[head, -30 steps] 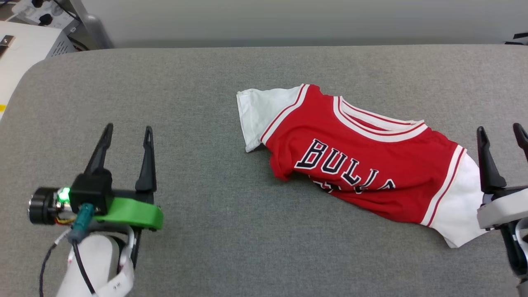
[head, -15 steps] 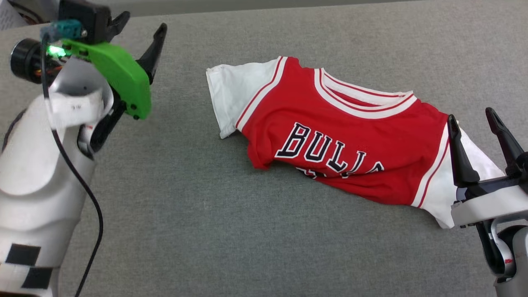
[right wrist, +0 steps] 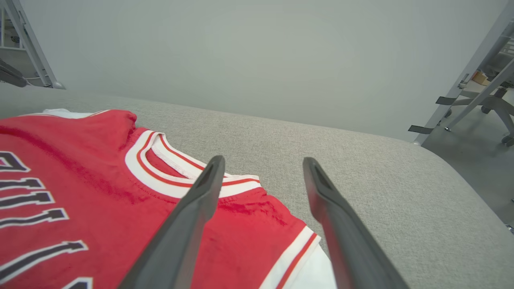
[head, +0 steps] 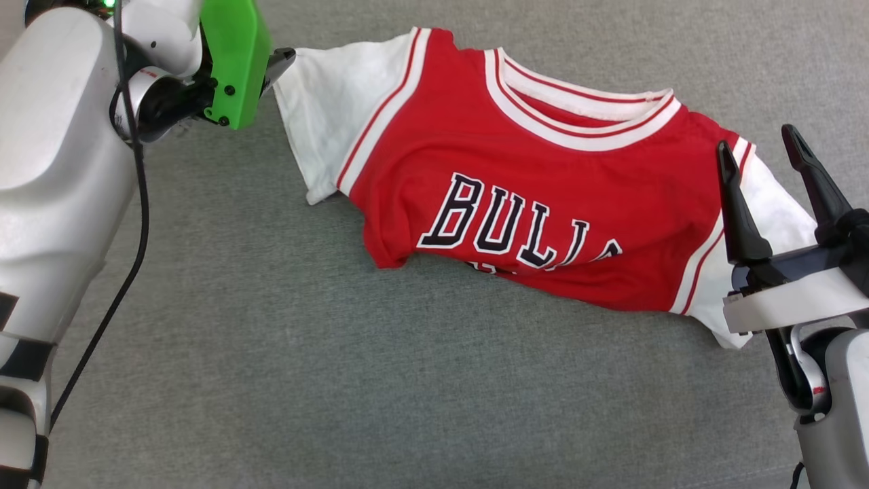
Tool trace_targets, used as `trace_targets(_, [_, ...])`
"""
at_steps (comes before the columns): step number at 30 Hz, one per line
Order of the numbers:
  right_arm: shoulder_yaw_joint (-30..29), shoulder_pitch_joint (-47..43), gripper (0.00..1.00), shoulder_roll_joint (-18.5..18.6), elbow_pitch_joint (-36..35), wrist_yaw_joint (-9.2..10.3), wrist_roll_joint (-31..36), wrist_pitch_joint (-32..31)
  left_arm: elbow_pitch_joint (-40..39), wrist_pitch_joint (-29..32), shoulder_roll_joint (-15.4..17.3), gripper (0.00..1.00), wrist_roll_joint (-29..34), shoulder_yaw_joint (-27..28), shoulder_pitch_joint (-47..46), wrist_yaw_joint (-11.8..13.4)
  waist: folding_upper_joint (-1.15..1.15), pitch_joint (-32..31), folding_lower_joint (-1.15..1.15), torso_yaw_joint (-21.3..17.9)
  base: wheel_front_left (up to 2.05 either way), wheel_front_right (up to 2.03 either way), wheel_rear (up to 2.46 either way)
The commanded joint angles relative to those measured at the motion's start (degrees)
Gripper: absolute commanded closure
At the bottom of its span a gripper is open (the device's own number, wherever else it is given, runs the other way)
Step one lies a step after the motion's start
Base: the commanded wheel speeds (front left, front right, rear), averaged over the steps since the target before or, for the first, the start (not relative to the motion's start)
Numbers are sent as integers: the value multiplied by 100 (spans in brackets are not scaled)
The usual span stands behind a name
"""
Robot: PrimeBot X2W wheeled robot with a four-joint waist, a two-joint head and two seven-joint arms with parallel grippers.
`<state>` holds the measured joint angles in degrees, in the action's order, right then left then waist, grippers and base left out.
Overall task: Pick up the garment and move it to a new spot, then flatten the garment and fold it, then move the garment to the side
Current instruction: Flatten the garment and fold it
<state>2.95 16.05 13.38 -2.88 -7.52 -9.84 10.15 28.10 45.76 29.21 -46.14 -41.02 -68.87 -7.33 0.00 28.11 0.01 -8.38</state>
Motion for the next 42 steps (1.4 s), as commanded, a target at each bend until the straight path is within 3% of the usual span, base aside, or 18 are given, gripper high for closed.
trace_targets(1, [28, 133, 0, -14, 38, 3, -33, 55, 76, 28, 23, 0, -29, -141, -185, -15, 0, 355, -1, -261, 0, 0, 0])
trace_targets(14, [140, 424, 0, -37, 354, 3, -86, 296, 584, 422, 426, 0, -457, -1762, -297, -15, 0, 620, -1, -466, 0, 0, 0])
trace_targets(16, [130, 435, 0, -39, 373, 3, -90, 314, 557, 382, 500, 100, -555, -1954, -277, -15, 0, 603, -1, -462, 0, 0, 0])
trace_targets(20, [95, 479, 0, -10, 377, 3, -100, 333, 464, 25, 643, 100, -602, -2292, -305, -15, 0, 469, -1, -410, 0, 0, 0])
trace_targets(25, [-69, 507, 0, 179, 322, 3, -47, 233, 242, -1200, 855, 100, -452, -2476, -317, -15, 0, 101, -1, -298, 0, 0, 0])
trace_targets(29, [-186, 533, 0, 562, 186, 3, -50, -121, 81, -2170, 1046, 100, -376, -2382, -181, -15, 0, -212, -1, -145, 0, 0, 0])
trace_targets(30, [-177, 599, 0, 953, 82, 3, -215, -577, -105, -2642, 1190, 100, -361, -2263, -36, 49, 0, -418, -1, -38, 0, 0, 0])
trace_targets(33, [-25, 674, 0, 1447, -19, 3, -579, -1295, -427, -2929, 1410, 100, -359, -2175, 151, 203, 0, -586, -1, 55, 0, 0, 0])
trace_targets(42, [946, 826, 0, 2985, -32, 3, -2259, -3804, -1664, -3147, 2023, 100, -359, -2037, 578, 791, 0, -739, -1, 329, 0, 0, 0])
